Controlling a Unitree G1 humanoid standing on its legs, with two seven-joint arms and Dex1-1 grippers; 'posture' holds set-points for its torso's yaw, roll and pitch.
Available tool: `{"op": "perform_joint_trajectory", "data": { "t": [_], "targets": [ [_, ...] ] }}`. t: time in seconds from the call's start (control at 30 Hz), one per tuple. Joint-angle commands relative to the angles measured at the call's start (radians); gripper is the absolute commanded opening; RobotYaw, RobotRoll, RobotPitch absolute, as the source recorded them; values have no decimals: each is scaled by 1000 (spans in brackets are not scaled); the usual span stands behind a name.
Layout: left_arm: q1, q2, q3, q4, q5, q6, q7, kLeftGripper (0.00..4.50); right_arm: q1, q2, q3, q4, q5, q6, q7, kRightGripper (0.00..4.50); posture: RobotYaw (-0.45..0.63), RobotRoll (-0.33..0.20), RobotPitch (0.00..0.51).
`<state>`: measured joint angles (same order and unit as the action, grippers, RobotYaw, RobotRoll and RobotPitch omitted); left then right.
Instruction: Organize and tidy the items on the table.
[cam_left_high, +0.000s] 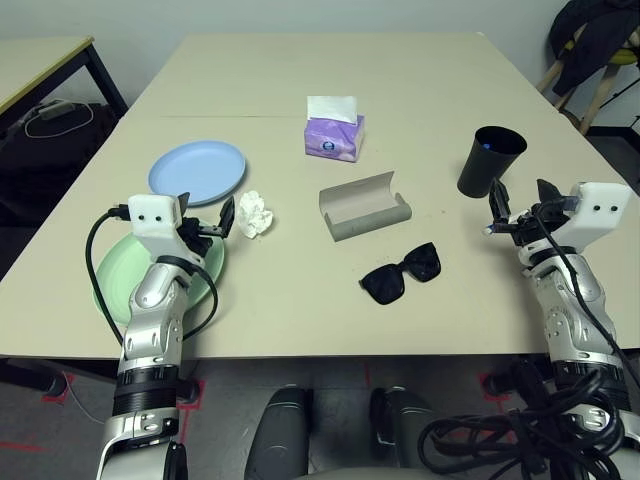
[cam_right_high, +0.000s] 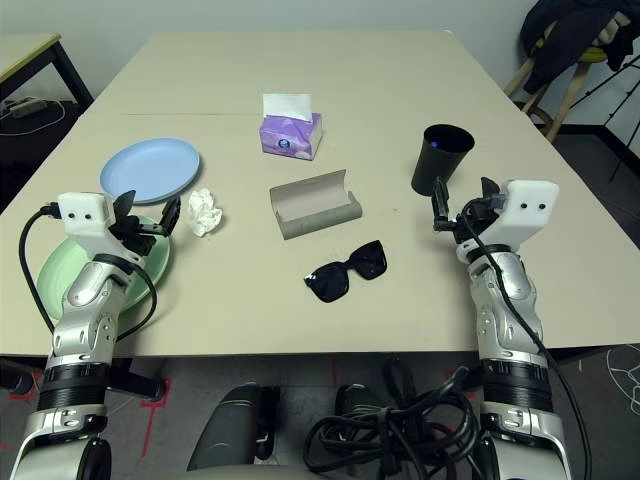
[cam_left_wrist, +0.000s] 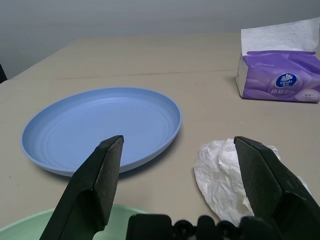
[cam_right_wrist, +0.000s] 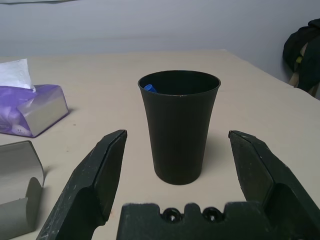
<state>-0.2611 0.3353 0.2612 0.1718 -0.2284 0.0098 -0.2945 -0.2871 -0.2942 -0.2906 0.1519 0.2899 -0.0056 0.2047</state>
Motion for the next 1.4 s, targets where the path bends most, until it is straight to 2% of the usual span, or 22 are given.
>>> {"op": "perform_joint_trajectory", "data": {
  "t": [0.03, 0.5, 0.73, 1.0, 1.1, 1.4],
  "targets": [
    [7, -4, -4, 2, 2, 5, 4, 4500, 0, -4, -10, 12, -6, -10, -1, 4486, 83, 0, 71],
    [-40, -12, -17, 48, 7, -12, 0, 4500, -3, 1, -5, 16, -6, -14, 4, 4486, 80, 0, 66],
    [-63, -2, -26, 77, 9, -18, -21, 4500, -8, -12, 24, 17, 1, -31, 92, 4486, 84, 0, 65],
    [-88, 10, -28, 112, 12, -23, -43, 4500, -1, -88, 92, -9, 86, 12, 393, 4486, 80, 0, 68],
    [-86, 9, -32, 109, 12, -22, -46, 4500, 5, -131, 155, -50, 112, 41, 543, 4486, 86, 0, 65],
    [-79, 11, -36, 94, 10, -20, -51, 4500, 2, -240, 304, -200, 160, 126, 848, 4486, 109, 0, 54]
  ]
}}
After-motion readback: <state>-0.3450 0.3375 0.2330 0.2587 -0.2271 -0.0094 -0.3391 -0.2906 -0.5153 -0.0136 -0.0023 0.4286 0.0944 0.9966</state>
